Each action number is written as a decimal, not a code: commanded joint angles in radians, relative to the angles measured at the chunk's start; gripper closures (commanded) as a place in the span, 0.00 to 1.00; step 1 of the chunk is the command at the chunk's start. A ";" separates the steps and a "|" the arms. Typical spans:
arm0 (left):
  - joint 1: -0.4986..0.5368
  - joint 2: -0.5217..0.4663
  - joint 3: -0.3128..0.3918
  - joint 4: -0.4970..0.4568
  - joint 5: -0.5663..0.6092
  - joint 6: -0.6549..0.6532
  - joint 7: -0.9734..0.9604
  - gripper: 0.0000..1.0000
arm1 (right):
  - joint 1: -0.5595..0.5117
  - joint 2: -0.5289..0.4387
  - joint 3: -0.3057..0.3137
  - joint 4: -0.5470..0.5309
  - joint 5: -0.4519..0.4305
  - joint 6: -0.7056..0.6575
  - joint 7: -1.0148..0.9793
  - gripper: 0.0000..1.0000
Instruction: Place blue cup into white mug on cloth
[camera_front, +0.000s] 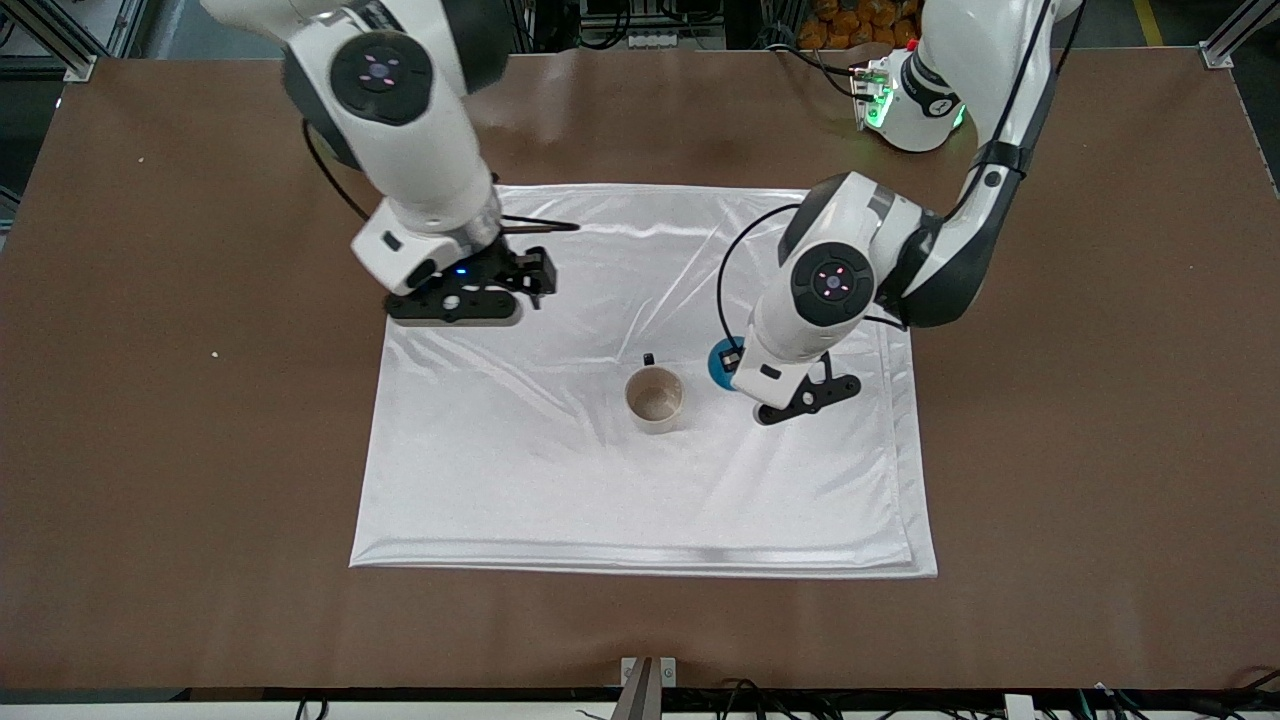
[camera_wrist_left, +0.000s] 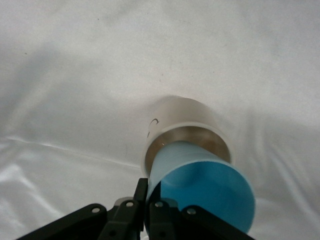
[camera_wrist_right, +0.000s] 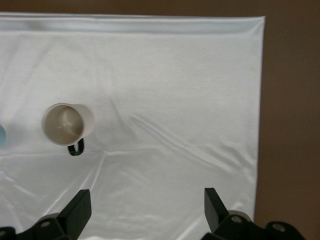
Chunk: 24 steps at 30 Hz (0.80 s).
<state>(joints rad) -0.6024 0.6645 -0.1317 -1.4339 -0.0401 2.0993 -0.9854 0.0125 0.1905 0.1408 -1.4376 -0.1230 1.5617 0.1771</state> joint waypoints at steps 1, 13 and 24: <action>-0.011 0.024 0.014 0.026 -0.007 0.025 -0.018 1.00 | -0.022 -0.010 -0.062 -0.026 0.020 0.043 -0.077 0.00; -0.010 0.046 0.026 0.024 -0.006 0.093 -0.016 1.00 | -0.014 -0.017 -0.167 -0.087 0.105 0.144 -0.174 0.00; -0.008 0.087 0.055 0.021 0.025 0.142 -0.004 1.00 | -0.016 -0.017 -0.168 -0.121 0.105 0.195 -0.174 0.00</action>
<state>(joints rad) -0.6020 0.7218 -0.0922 -1.4336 -0.0394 2.2239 -0.9853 -0.0053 0.1929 -0.0198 -1.5365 -0.0387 1.7437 0.0202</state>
